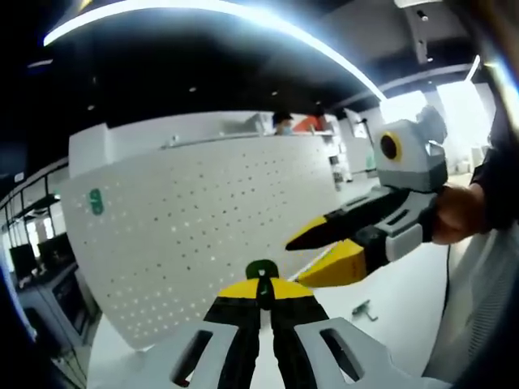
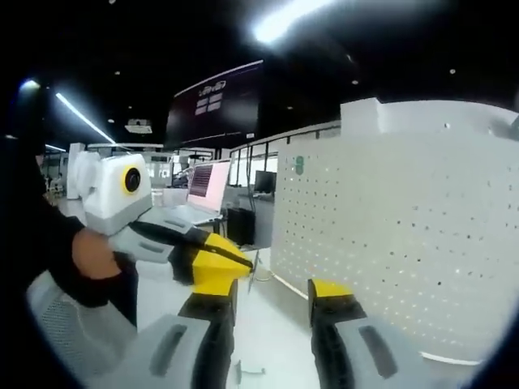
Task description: Insert the hook assembly into the mounting plate slot until the hook locks in place.
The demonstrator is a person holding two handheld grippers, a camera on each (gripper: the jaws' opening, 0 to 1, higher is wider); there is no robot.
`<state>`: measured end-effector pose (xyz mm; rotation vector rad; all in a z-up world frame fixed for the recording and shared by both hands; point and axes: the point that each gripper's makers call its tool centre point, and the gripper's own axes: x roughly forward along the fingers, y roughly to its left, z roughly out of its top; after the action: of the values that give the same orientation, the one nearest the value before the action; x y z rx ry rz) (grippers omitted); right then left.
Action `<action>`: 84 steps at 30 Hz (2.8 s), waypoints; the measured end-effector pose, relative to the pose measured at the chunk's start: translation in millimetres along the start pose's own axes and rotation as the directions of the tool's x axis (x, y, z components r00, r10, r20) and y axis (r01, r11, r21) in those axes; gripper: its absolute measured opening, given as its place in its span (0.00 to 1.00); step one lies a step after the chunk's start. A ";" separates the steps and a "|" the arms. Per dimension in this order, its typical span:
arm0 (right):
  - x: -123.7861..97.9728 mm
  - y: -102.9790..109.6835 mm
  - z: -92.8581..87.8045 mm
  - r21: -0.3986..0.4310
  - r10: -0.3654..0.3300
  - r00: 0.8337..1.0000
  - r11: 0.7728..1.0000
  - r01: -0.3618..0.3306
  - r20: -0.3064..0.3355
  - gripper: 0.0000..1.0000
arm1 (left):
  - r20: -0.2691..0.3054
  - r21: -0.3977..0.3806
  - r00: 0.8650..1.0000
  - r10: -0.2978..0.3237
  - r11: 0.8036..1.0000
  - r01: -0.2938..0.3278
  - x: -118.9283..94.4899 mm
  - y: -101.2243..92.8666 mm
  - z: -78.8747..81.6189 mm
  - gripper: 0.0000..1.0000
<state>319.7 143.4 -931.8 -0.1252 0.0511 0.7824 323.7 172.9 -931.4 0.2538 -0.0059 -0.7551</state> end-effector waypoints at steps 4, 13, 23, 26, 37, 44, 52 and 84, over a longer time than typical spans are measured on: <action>-7.5 -1.9 1.6 0.004 -0.015 1.000 1.000 0.015 0.001 0.41 | 0.003 -0.004 1.000 0.005 1.000 -0.005 -0.4 1.9 0.2 0.03; -24.2 -2.7 12.0 0.003 -0.045 0.998 0.999 0.045 0.040 0.51 | 0.014 -0.021 0.999 0.045 0.999 -0.044 -3.2 11.0 2.8 0.03; -20.8 0.3 11.0 0.002 -0.029 0.999 1.000 0.029 0.042 0.53 | 0.036 -0.029 0.992 0.118 0.993 -0.117 -10.5 34.2 18.7 0.03; -20.4 2.7 12.5 -0.002 -0.025 0.999 1.000 0.025 0.047 0.54 | 0.042 -0.026 0.988 0.151 0.988 -0.150 -11.6 48.3 27.2 0.03; -22.2 -2.0 15.6 0.004 -0.038 0.998 0.999 0.038 0.058 0.57 | 0.083 -0.024 0.968 0.237 0.972 -0.236 0.8 104.1 69.1 0.03; -23.1 -2.3 17.9 0.002 -0.040 0.997 0.999 0.040 0.066 0.57 | 0.105 -0.030 0.957 0.270 0.963 -0.268 15.9 128.2 83.7 0.03; -23.6 -7.2 15.7 0.006 -0.051 0.997 0.999 0.051 0.060 0.57 | 0.155 -0.070 0.931 0.329 0.944 -0.322 31.5 164.5 103.0 0.03; -27.9 -19.3 17.2 0.065 -0.069 0.995 0.996 0.065 0.075 0.56 | 0.117 -0.073 0.875 0.470 0.883 -0.464 81.2 226.4 98.7 0.02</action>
<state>313.6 112.6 -910.3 -0.0373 -0.0016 0.7172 526.7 253.8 -790.7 0.1509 -0.1720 -0.2851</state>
